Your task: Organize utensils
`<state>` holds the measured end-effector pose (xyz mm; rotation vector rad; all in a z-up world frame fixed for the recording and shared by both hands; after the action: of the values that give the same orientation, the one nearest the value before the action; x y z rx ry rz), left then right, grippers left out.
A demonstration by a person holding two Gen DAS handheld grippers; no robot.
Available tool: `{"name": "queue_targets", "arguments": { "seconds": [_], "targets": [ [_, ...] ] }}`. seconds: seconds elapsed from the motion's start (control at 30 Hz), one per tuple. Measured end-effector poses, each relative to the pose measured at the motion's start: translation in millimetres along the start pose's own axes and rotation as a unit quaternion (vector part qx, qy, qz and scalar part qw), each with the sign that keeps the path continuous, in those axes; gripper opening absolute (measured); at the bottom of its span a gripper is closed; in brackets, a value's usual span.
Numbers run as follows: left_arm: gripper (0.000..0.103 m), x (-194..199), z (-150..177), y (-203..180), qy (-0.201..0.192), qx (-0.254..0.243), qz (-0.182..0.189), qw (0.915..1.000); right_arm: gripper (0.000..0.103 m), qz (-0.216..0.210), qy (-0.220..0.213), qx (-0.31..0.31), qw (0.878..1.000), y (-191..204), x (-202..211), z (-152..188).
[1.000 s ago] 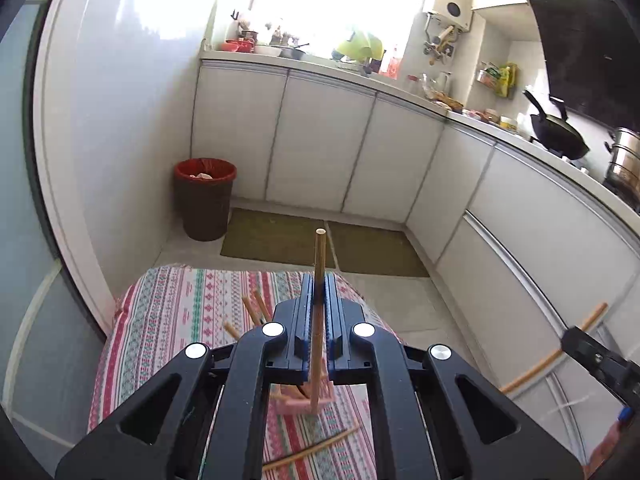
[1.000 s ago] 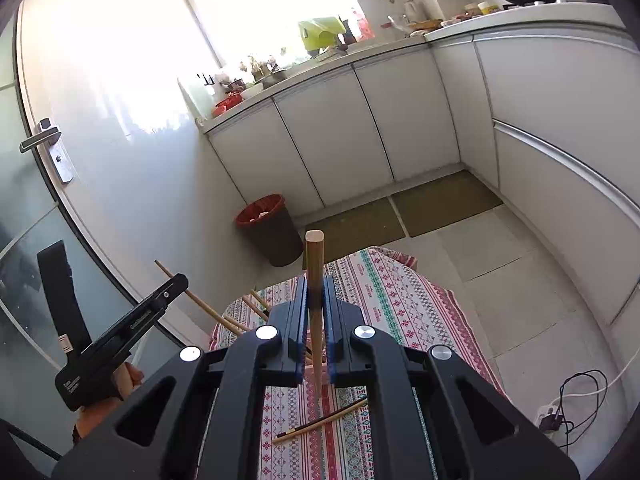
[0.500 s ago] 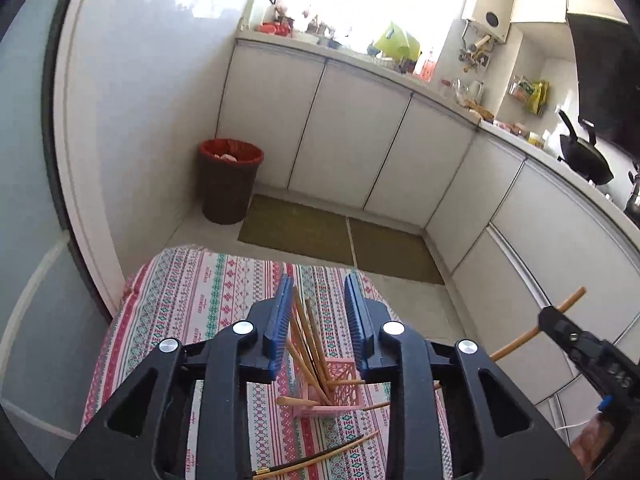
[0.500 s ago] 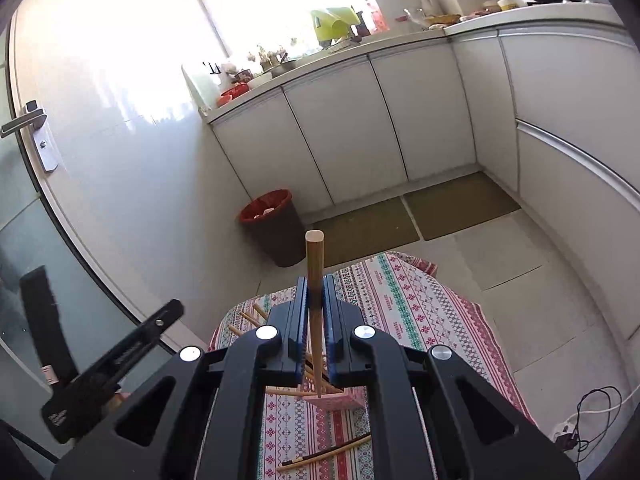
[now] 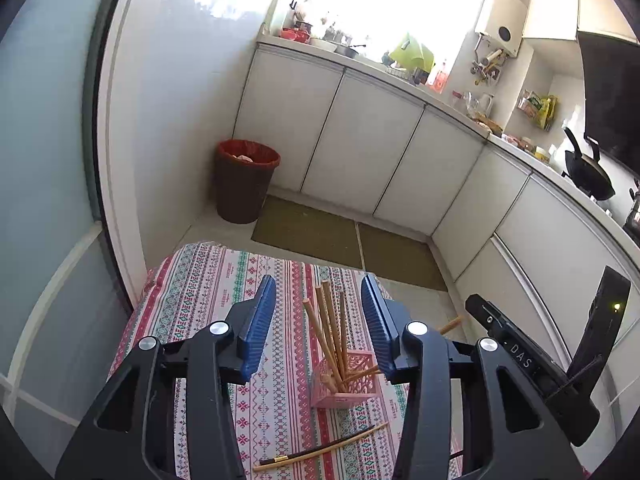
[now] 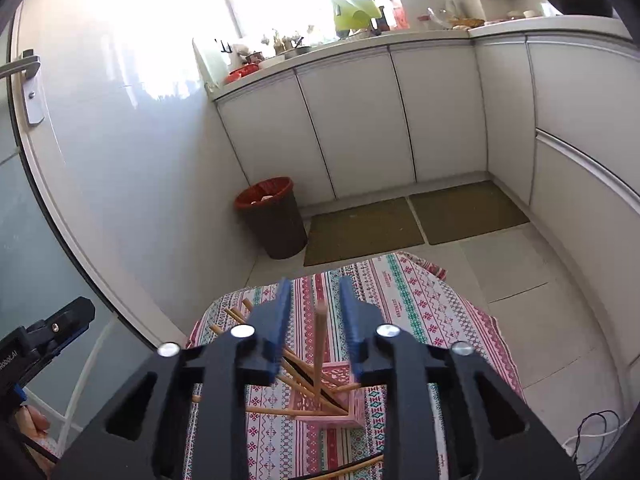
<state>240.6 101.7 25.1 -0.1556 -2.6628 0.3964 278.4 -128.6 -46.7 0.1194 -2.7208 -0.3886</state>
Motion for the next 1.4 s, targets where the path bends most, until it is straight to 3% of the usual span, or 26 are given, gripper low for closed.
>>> {"name": "queue_targets", "arguments": {
  "seconds": [0.1, 0.17, 0.23, 0.33, 0.43, 0.6, 0.83, 0.93, 1.0, 1.03, 1.1, 1.17, 1.4],
  "targets": [
    [0.043, -1, 8, -6, 0.014, -0.028, 0.004, 0.9995, 0.039, 0.007, 0.003, -0.012, 1.0, -7, 7, 2],
    [0.044, -1, 14, -11, 0.024, -0.042, 0.008, 0.9988, 0.046, 0.015, -0.002, -0.011, 1.0, -12, 16, 3],
    [0.047, -2, 20, -15, 0.039, -0.057, 0.014, 0.9975, 0.062, 0.019, -0.01, -0.01, 1.0, -16, 29, 7],
    [0.062, -3, 35, -22, 0.065, -0.086, 0.019, 0.994, 0.081, 0.03, -0.016, -0.012, 0.999, -25, 47, 17],
    [0.073, -7, 59, -33, 0.098, -0.127, 0.026, 0.9867, 0.09, 0.043, -0.01, -0.016, 0.999, -41, 63, 33],
    [0.077, -29, 112, -49, 0.186, -0.194, 0.044, 0.9621, 0.091, 0.074, 0.038, -0.025, 0.996, -74, 75, 68],
    [0.077, -79, 191, -59, 0.3, -0.239, 0.056, 0.9218, 0.091, 0.13, 0.103, -0.084, 0.983, -137, 92, 131],
    [0.072, -98, 215, -67, 0.324, -0.25, 0.059, 0.9107, 0.091, 0.164, 0.126, -0.107, 0.972, -165, 97, 158],
    [0.058, -108, 227, -72, 0.332, -0.257, 0.059, 0.9057, 0.091, 0.162, 0.152, -0.145, 0.964, -181, 96, 164],
    [0.055, -116, 233, -74, 0.331, -0.262, 0.052, 0.9048, 0.091, 0.155, 0.15, -0.164, 0.963, -187, 97, 163],
    [0.037, -128, 239, -76, 0.325, -0.266, 0.038, 0.9067, 0.091, 0.164, 0.141, -0.174, 0.961, -194, 101, 163],
    [0.027, -139, 244, -77, 0.319, -0.266, 0.023, 0.9095, 0.091, 0.167, 0.143, -0.176, 0.96, -200, 103, 165],
    [0.024, -163, 257, -79, 0.328, -0.259, 0.007, 0.9083, 0.091, 0.166, 0.157, -0.138, 0.964, -196, 97, 166]
  ]
}}
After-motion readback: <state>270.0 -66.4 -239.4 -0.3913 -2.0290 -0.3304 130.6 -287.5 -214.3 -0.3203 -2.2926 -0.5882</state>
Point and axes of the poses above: each gripper's, at about its wrist camera, not at the fingertips, and x roughly against the way its jaws point, y to its left, z to its underside, the point moved 2 cm from there along -x, roughly the way its jaws point, and after that the axes turned 8 degrees about -y, right-handed, at the moved point
